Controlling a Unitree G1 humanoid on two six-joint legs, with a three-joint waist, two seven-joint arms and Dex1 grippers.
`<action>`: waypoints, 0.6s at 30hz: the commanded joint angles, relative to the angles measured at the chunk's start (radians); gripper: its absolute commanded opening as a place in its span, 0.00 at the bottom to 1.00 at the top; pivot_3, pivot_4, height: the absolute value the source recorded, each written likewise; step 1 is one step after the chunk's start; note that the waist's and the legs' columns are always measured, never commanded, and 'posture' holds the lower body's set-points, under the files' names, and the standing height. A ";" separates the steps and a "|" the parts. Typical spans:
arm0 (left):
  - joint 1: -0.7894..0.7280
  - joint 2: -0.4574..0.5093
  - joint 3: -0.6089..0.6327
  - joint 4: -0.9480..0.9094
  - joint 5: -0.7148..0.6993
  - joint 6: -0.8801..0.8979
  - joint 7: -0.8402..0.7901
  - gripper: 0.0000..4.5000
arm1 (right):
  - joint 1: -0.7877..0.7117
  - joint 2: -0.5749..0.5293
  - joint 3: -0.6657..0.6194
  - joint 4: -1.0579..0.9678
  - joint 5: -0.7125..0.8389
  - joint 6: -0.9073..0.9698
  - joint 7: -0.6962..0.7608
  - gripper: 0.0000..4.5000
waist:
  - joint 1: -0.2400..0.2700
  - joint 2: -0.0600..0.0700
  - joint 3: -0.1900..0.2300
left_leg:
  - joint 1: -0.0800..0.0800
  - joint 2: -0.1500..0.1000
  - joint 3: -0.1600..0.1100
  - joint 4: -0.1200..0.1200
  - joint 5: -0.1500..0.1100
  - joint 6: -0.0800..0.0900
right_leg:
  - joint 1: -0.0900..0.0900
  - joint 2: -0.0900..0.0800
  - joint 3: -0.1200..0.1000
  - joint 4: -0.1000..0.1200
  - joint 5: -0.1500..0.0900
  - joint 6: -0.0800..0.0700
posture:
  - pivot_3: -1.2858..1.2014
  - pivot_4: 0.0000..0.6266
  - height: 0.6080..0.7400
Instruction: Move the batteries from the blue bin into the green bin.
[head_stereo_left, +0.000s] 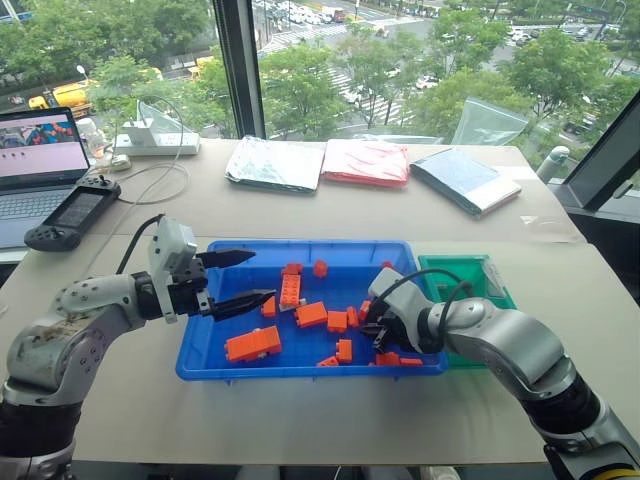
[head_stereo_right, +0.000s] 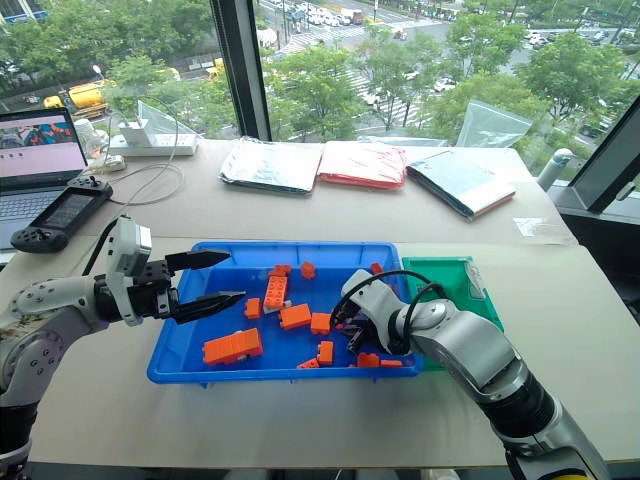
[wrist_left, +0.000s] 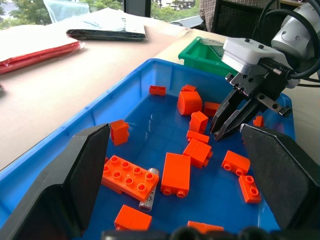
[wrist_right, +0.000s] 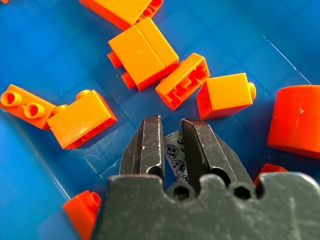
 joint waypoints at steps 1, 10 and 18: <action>-0.029 -0.004 0.005 -0.022 -0.006 -0.002 0.010 1.00 | 0.001 -0.018 -0.007 -0.030 -0.005 -0.017 0.017 0.18 | 0.000 0.000 0.000 | 0.000 0.000 0.000 0.000 0.000 0.000 | 0.000 0.000 0.000 0.000 0.000 0.000 | 0.52 0.24 1.00; -0.055 -0.011 -0.011 -0.032 -0.009 0.017 0.033 1.00 | 0.031 -0.090 0.018 -0.040 -0.038 -0.068 0.048 0.29 | 0.001 0.000 0.000 | 0.000 0.000 0.000 0.000 0.000 0.000 | 0.001 0.000 0.000 0.000 0.000 0.000 | 0.52 0.24 1.00; -0.068 -0.011 -0.012 -0.041 -0.014 0.038 0.042 1.00 | 0.054 -0.104 0.014 -0.032 -0.051 -0.077 0.061 0.61 | 0.002 0.000 0.000 | 0.000 0.000 0.000 0.000 0.000 0.000 | 0.001 0.000 0.000 0.000 0.000 0.000 | 0.52 0.24 1.00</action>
